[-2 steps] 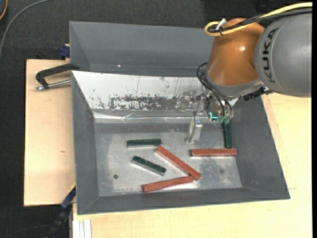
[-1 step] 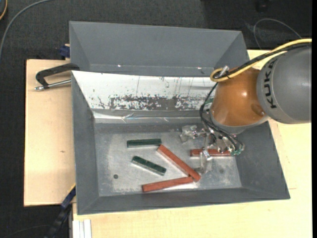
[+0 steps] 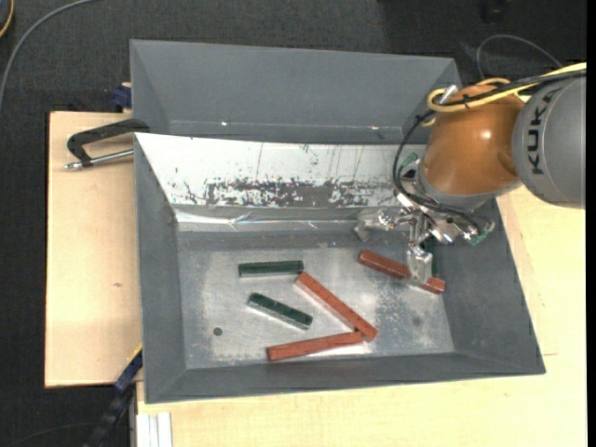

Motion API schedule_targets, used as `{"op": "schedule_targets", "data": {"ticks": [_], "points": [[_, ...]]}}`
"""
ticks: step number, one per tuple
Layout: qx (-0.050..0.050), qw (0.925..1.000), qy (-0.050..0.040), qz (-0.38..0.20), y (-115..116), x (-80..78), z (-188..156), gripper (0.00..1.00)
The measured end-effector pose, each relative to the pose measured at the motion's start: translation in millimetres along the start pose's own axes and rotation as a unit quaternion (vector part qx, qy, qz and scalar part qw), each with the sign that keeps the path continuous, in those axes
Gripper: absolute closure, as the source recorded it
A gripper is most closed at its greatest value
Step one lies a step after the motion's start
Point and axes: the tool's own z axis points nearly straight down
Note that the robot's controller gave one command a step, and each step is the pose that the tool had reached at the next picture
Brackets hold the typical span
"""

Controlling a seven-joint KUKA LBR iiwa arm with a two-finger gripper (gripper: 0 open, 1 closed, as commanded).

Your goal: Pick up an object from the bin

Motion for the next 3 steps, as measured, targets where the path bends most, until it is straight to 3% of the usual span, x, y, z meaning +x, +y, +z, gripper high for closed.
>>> {"op": "schedule_targets", "data": {"ticks": [1, 2, 3], "points": [[-0.004, 0.9992, 0.0022, 0.039, 7.2, 3.3, 4.8, 0.00], [-0.004, 0.9992, 0.0021, 0.040, 7.3, 3.5, 4.9, 1.00], [0.000, 0.9935, -0.0002, -0.114, 37.0, 64.8, -125.2, 1.00]]}}
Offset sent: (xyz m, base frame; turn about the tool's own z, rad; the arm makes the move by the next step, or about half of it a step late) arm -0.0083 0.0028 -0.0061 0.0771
